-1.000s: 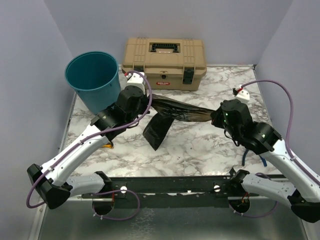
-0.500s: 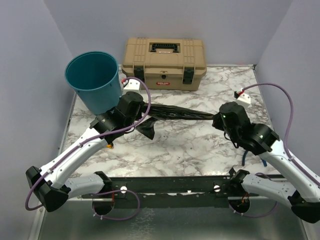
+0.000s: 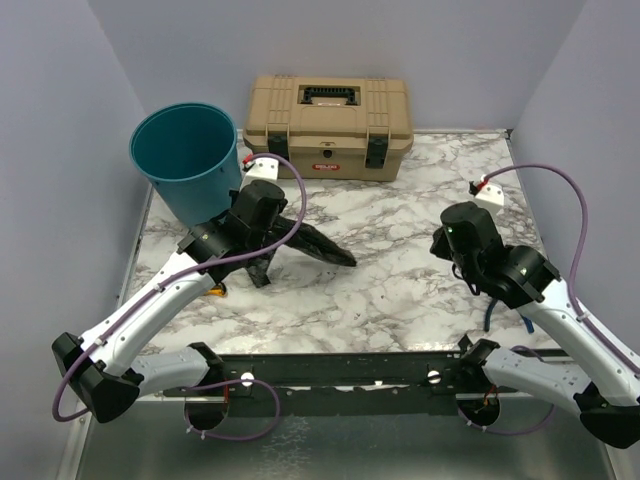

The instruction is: Put the trash bags into the trash bin

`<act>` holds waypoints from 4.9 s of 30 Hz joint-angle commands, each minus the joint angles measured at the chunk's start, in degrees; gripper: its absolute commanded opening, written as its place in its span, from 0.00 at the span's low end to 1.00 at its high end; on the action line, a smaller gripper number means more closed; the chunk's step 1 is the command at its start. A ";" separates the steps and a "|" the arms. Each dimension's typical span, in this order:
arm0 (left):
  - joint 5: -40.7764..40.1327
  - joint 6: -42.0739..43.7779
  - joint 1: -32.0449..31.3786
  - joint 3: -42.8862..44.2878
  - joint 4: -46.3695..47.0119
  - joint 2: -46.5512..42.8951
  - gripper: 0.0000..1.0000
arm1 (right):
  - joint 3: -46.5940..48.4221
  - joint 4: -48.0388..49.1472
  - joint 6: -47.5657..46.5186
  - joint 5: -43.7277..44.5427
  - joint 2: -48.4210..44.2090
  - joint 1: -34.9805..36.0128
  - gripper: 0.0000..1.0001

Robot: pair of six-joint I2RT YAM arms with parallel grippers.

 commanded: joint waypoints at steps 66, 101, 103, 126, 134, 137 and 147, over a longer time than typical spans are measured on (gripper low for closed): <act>14.13 -2.66 4.97 -3.41 -0.27 5.77 0.00 | -19.33 64.28 -50.56 -46.46 48.72 -0.72 0.22; 40.66 -18.84 8.09 -18.05 22.86 -4.46 0.00 | -1.79 8.90 -10.03 -26.17 9.28 -1.46 0.01; 40.64 -13.87 8.14 -4.18 21.93 1.50 0.00 | 13.38 5.89 -16.01 -21.91 14.35 -1.51 0.01; 23.29 -15.81 6.21 -20.99 19.59 -13.39 0.00 | -10.38 10.31 -8.77 -15.25 -5.76 -1.51 0.01; 47.18 -7.09 5.93 -19.46 20.03 -9.18 0.00 | -7.86 15.79 -9.38 -20.67 -6.46 -1.49 0.09; 52.88 -7.16 4.03 -20.97 20.45 -9.09 0.00 | -10.19 16.73 -5.38 -24.13 -3.48 -1.49 0.12; 51.44 -9.45 -6.62 -18.21 20.52 -7.51 0.00 | -17.12 38.97 -7.87 -54.08 10.03 -1.43 0.69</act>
